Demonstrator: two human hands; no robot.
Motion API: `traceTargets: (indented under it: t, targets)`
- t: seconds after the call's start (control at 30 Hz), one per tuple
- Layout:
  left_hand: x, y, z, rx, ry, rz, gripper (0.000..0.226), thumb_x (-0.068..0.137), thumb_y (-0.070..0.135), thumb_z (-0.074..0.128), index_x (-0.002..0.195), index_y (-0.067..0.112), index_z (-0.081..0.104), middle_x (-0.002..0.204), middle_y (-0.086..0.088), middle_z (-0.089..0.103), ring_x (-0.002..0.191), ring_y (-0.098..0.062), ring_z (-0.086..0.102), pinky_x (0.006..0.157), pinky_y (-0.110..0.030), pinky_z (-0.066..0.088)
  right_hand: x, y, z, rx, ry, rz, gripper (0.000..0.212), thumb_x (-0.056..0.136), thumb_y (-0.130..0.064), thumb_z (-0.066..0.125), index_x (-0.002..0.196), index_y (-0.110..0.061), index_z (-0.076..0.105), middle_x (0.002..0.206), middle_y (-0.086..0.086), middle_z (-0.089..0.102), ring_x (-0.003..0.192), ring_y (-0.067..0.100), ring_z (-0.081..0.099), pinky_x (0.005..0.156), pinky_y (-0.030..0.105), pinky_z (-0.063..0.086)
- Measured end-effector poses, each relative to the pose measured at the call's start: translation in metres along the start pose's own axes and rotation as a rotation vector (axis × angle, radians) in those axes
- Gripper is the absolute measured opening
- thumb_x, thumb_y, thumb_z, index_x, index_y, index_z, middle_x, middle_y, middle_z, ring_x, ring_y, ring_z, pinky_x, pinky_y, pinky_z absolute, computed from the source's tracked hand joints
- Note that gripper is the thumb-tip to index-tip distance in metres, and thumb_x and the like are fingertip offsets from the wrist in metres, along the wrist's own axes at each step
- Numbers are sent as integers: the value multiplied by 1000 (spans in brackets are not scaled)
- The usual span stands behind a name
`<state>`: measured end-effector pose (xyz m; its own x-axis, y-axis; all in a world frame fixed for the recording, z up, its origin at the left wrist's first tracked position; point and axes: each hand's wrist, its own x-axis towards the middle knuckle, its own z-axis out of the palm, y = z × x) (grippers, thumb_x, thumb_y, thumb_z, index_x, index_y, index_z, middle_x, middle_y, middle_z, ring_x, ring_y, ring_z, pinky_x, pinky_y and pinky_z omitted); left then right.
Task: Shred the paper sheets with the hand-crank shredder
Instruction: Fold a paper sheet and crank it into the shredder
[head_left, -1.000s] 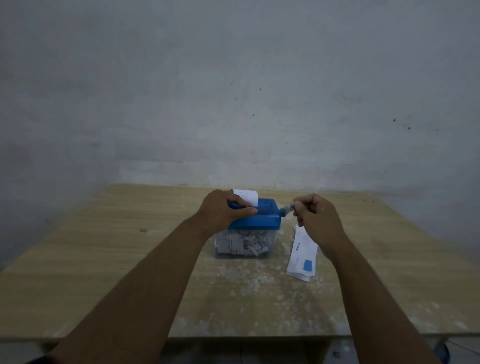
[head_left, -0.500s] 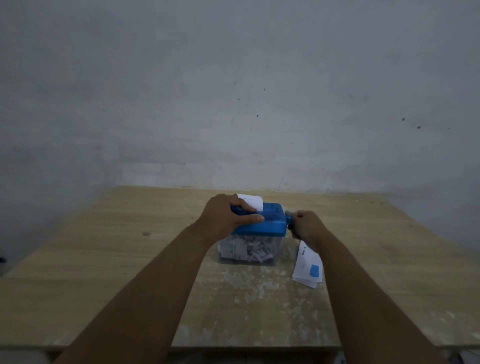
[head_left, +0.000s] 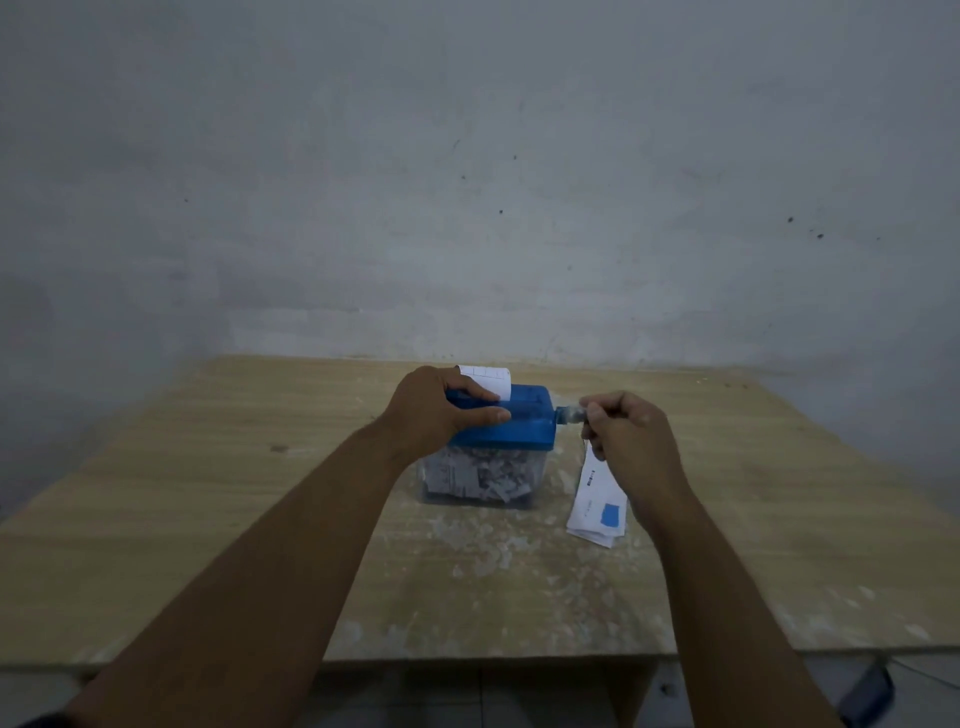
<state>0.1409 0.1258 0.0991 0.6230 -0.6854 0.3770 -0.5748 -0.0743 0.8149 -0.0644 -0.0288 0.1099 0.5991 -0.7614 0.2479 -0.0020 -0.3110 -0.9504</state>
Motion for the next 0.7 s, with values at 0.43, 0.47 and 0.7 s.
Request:
traceTargets:
  t: [0.43,0.47,0.7]
  targets:
    - [3,-1,-3,29,-38,12,27,74,44,93,97,32,87,98,19,77,91,6,67,73,-9,53,82,-8,14,-120,-72,-19,32,105,-37,61,92,-9,69,74,6,67,65,20,55,64,37,49]
    - [2,-1,-3,23,-44,17,26,74,44,93,97,32,87,98,18,77,91,6,67,73,-8,53,87,-3,17,-155,-76,-4,34,105,-37,60,91,-8,69,76,7,68,65,21,56,66,38,51]
    - [0,-4,0,-11,-19,8,26,73,44,95,94,32,87,101,12,76,94,-5,68,70,-11,53,73,62,27,-211,-213,272,31,109,-22,52,89,-1,62,71,12,58,59,20,48,60,34,42]
